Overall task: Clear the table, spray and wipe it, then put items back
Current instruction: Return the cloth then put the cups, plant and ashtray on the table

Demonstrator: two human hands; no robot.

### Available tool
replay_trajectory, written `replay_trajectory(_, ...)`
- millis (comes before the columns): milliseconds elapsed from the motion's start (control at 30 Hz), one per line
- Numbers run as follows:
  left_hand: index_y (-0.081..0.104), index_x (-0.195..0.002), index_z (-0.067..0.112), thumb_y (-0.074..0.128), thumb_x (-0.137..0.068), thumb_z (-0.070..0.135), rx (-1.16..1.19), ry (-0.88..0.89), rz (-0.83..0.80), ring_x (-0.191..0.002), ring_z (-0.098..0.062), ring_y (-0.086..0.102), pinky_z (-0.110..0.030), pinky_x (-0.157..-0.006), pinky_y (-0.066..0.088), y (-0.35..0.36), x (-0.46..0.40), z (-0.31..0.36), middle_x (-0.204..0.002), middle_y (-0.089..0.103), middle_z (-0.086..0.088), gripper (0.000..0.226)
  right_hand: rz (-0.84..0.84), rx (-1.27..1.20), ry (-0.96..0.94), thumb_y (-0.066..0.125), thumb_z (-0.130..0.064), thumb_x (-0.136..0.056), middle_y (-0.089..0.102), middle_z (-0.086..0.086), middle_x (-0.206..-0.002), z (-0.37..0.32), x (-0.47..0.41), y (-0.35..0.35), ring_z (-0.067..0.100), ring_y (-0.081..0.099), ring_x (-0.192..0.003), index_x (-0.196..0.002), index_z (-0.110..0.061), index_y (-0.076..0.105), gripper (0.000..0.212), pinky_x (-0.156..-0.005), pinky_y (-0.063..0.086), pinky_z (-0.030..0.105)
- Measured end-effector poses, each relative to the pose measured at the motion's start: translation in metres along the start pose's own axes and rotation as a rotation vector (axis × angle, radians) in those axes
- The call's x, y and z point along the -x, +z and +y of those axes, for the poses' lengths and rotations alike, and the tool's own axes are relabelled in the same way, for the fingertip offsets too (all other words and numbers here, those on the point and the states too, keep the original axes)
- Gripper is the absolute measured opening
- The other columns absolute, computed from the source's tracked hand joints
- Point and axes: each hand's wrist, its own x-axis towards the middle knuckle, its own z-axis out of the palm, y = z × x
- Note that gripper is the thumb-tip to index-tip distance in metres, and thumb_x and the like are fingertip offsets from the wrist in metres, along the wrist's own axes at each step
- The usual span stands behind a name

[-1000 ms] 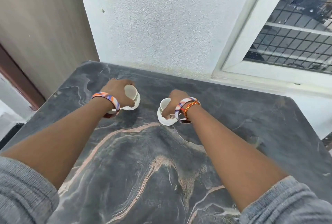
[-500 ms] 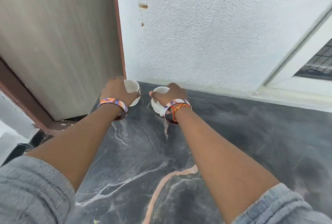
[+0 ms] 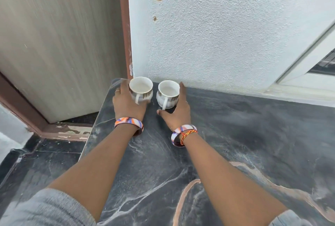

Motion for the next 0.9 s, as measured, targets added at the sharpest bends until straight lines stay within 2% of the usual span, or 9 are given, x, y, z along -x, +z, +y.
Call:
replay_trajectory(100, 0.045, -0.123, 0.014, 0.081, -0.06, 0.025, 0.048, -0.031, -0.016, -0.108, -0.034, 0.05, -0.038, -0.09, 0.042, 0.006, -0.001, -0.004, -0.121, 0.054, -0.016, 0.073, -0.006, 0.033, -0.005, 0.075, -0.007, -0.067, 0.056, 0.01, -0.125, 0.001, -0.007, 0.003, 0.027, 0.047, -0.122, -0.15, -0.025, 0.008, 0.108, -0.092, 0.036, 0.024)
replay_trajectory(233, 0.047, -0.123, 0.01, 0.079, -0.061, 0.02, 0.083, -0.046, 0.007, -0.111, -0.033, 0.05, -0.033, -0.09, 0.04, 0.012, -0.006, -0.004, -0.125, 0.049, -0.017, 0.07, -0.028, 0.073, -0.016, 0.074, -0.008, -0.067, 0.054, 0.012, -0.126, 0.002, -0.015, 0.003, 0.03, 0.043, -0.125, -0.149, -0.026, 0.008, 0.107, -0.102, 0.038, 0.037)
replay_trajectory(367, 0.049, -0.122, 0.007, 0.079, -0.063, 0.021, 0.099, -0.047, 0.024, -0.112, -0.03, 0.049, -0.025, -0.088, 0.036, 0.017, -0.01, -0.004, -0.125, 0.049, -0.017, 0.067, -0.018, 0.105, -0.048, 0.075, -0.011, -0.067, 0.051, 0.009, -0.132, 0.003, -0.021, 0.003, 0.03, 0.04, -0.128, -0.149, -0.026, 0.009, 0.106, -0.103, 0.036, 0.037)
replay_trajectory(467, 0.05, -0.122, 0.008, 0.079, -0.064, 0.021, 0.109, -0.038, 0.043, -0.112, -0.028, 0.05, -0.016, -0.082, 0.031, 0.018, -0.01, -0.005, -0.126, 0.049, -0.016, 0.066, -0.004, 0.109, -0.044, 0.076, -0.014, -0.067, 0.054, 0.009, -0.125, 0.004, -0.022, 0.004, 0.031, 0.041, -0.125, -0.148, -0.028, 0.01, 0.105, -0.102, 0.036, 0.038)
replay_trajectory(567, 0.05, -0.122, 0.006, 0.079, -0.065, 0.021, 0.103, -0.038, 0.054, -0.113, -0.028, 0.049, -0.02, -0.087, 0.034, 0.019, -0.013, -0.007, -0.127, 0.048, -0.016, 0.066, 0.011, 0.109, -0.041, 0.077, -0.016, -0.068, 0.056, 0.008, -0.121, 0.004, -0.021, 0.006, 0.032, 0.041, -0.124, -0.148, -0.029, 0.01, 0.105, -0.102, 0.037, 0.042)
replay_trajectory(733, 0.051, -0.123, 0.006, 0.079, -0.065, 0.021, 0.061, -0.042, 0.058, -0.113, -0.029, 0.048, -0.019, -0.083, 0.031, 0.016, -0.014, -0.01, -0.125, 0.051, -0.018, 0.066, 0.035, 0.108, -0.027, 0.077, -0.018, -0.068, 0.057, 0.008, -0.121, 0.004, -0.023, 0.007, 0.032, 0.042, -0.124, -0.148, -0.03, 0.008, 0.106, -0.102, 0.037, 0.043)
replay_trajectory(900, 0.05, -0.126, 0.008, 0.08, -0.064, 0.019, 0.054, -0.052, 0.056, -0.116, -0.029, 0.047, -0.028, -0.094, 0.038, 0.008, -0.015, -0.012, -0.128, 0.049, -0.017, 0.069, 0.034, 0.102, -0.03, 0.077, -0.017, -0.067, 0.057, 0.007, -0.122, 0.005, -0.023, 0.006, 0.032, 0.042, -0.125, -0.148, -0.03, 0.007, 0.108, -0.102, 0.036, 0.042)
